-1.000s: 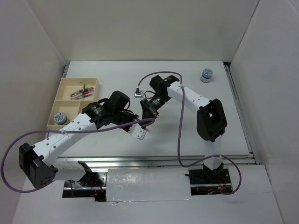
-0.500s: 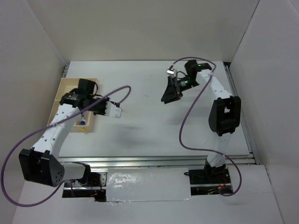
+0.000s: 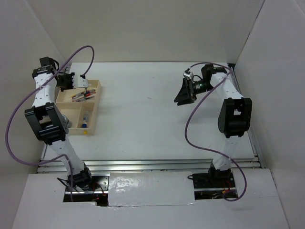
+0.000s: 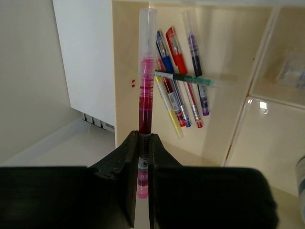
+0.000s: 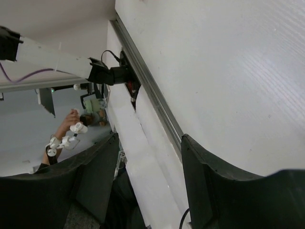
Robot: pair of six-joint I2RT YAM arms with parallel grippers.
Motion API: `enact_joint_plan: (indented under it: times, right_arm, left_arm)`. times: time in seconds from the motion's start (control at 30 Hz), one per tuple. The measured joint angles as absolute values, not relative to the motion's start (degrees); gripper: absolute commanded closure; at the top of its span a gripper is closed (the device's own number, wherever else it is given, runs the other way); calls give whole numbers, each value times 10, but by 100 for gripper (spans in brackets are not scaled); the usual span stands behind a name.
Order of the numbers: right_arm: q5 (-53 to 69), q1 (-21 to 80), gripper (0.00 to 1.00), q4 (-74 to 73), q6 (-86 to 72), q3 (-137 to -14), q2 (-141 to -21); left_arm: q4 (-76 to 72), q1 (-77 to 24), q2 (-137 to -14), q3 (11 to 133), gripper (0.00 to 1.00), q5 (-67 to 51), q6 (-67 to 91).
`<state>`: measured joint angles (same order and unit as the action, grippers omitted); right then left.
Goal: Sort the stationery into containers
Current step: Place the pen in the storage box.
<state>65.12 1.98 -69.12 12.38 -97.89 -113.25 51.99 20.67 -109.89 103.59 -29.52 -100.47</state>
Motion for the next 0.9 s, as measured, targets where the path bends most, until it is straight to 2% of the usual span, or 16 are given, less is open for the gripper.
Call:
enact_joint_plan:
  times: [0.33,0.9]
  right_arm:
    - [645,23,39,-685,114,-969,-1133]
    - [640,25,40,-673,104,-951,-1133]
  left_arm:
    - [441,211,-1187,1051,100,-196,-983]
    - [364,206,-1191,994,100,-52,-1004]
